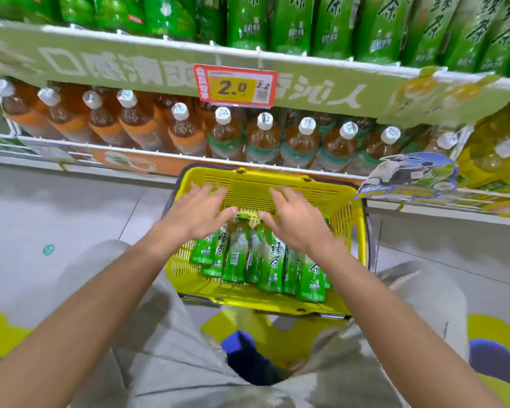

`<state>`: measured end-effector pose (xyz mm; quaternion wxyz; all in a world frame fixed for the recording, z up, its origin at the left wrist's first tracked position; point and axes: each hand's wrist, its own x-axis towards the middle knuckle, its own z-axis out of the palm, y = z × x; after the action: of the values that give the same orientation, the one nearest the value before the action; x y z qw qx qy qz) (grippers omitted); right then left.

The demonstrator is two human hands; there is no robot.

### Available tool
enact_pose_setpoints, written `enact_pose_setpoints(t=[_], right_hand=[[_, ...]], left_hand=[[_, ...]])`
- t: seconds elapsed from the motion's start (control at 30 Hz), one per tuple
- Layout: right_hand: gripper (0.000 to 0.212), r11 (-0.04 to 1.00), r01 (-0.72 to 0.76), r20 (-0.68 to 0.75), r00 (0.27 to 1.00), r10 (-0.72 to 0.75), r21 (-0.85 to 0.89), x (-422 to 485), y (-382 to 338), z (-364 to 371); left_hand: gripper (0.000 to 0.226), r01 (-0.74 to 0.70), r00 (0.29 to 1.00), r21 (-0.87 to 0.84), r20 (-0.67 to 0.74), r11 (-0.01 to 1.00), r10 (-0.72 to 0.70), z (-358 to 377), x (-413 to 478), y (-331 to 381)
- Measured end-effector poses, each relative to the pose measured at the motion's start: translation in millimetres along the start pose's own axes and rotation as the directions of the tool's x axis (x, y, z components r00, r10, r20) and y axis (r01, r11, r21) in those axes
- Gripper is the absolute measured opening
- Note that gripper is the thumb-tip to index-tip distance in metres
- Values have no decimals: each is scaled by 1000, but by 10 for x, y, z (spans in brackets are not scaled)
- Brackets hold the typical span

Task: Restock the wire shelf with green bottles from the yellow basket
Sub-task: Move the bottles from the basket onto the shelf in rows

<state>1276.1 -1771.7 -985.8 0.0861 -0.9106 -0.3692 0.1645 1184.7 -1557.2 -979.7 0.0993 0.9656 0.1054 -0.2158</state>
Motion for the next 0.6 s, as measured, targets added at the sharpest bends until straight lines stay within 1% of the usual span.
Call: enact_pose_setpoints(t=[0.1, 0.17, 0.27, 0.37, 0.43, 0.5, 0.53, 0.6], right_hand=[[65, 998, -68, 87, 994, 67, 10, 187, 64, 412], [64, 994, -109, 159, 981, 107, 3, 290, 100, 631], [64, 988, -143, 286, 946, 153, -56, 401, 171, 859], [64, 983, -156, 363, 914, 179, -93, 455, 248, 1008], [64, 983, -166, 385, 905, 184, -79, 465, 281, 1068], [63, 984, -165, 371, 911, 179, -69, 469, 292, 1099], [61, 985, -164, 355, 918, 175, -61, 462, 289, 1109], [59, 986, -164, 318, 933, 168, -40, 431, 270, 1134]], left_hand=[[67, 57, 996, 2, 71, 998, -57, 278, 315, -110], [67, 97, 992, -7, 86, 995, -96, 410, 461, -141], [64, 140, 985, -30, 107, 990, -136, 553, 569, -147], [56, 187, 975, -49, 131, 981, -179, 700, 616, -192], [50, 189, 978, -57, 100, 980, -182, 833, 636, -242], [46, 172, 985, -45, 36, 984, -170, 949, 659, -280], [46, 171, 985, -38, 4, 985, -171, 987, 661, -277], [55, 191, 981, -14, -38, 982, -191, 1052, 655, -248]])
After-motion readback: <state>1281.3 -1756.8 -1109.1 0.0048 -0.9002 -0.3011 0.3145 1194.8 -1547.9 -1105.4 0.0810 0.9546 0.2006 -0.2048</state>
